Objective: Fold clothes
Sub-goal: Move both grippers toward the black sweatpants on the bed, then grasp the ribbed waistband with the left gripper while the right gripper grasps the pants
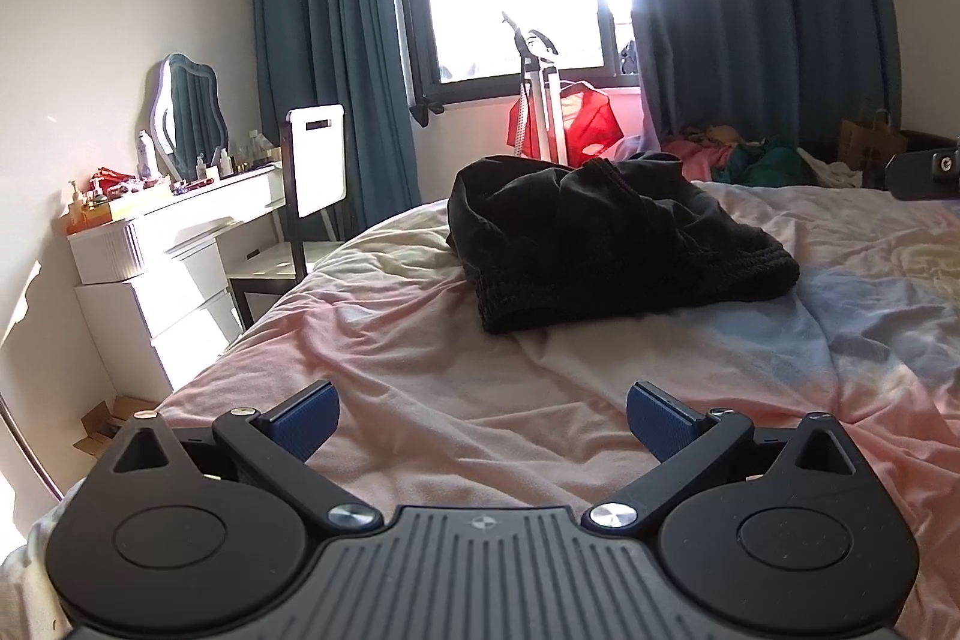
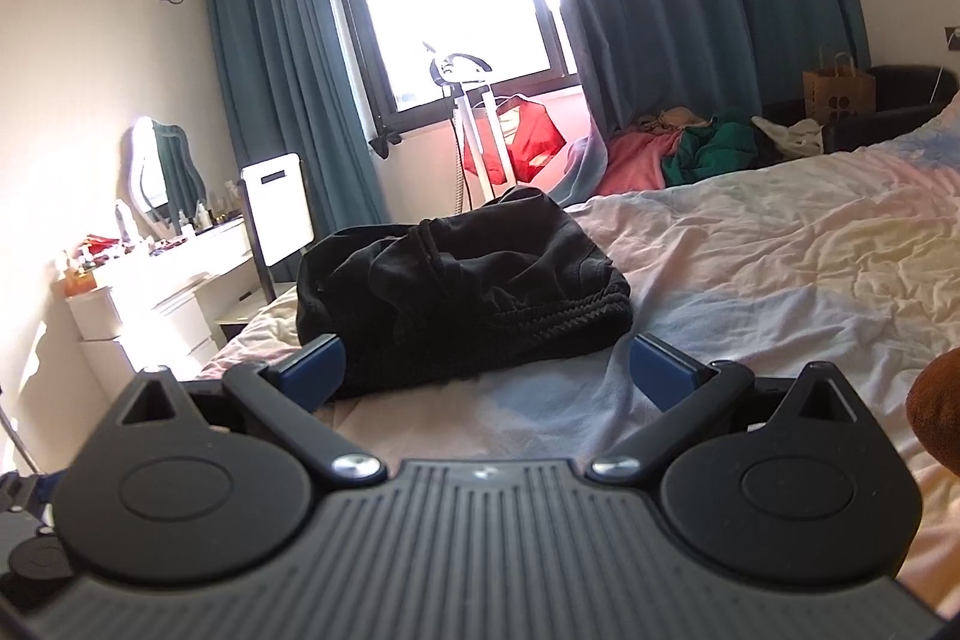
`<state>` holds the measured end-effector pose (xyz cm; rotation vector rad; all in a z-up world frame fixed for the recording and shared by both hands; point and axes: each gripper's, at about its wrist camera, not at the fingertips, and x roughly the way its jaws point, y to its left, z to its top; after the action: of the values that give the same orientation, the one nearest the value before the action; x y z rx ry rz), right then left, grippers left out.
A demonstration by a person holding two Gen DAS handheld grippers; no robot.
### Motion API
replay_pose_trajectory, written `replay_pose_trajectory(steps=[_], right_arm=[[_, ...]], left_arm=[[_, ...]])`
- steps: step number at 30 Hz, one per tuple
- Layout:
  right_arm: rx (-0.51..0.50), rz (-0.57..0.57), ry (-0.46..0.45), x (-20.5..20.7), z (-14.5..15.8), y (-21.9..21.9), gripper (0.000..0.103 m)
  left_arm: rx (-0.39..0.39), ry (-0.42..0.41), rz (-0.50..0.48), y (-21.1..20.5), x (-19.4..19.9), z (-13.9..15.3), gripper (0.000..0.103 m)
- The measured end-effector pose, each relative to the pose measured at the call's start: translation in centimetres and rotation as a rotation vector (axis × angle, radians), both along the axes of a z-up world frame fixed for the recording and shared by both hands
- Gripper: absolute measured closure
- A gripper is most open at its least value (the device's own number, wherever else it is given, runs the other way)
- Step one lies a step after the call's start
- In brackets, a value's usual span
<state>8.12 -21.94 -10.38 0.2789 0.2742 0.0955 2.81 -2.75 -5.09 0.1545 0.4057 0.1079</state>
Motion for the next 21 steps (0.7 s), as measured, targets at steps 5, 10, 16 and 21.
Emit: replay_pose_trajectory(steps=[5, 10, 16, 21], right_arm=[[-0.001, -0.008, 0.011, -0.3, 0.1, -1.7, 0.000], [0.035, -0.027, 0.054, -1.2, 0.4, -3.8, 0.000], [0.116, -0.042, 0.076, -2.5, 1.9, -5.3, 0.000], [0.157, -0.030, 0.081, -1.2, 1.1, -6.5, 0.000]], left_arm=[[0.066, 0.035, 0.037, -1.3, 0.9, 1.0, 0.000], [0.196, 0.122, -0.047, -4.9, 4.3, 3.2, 0.000], [0.354, 0.170, -0.101, -8.7, 10.5, 3.8, 0.000], [0.657, 0.062, -0.189, -10.0, 15.5, -1.5, 0.000]])
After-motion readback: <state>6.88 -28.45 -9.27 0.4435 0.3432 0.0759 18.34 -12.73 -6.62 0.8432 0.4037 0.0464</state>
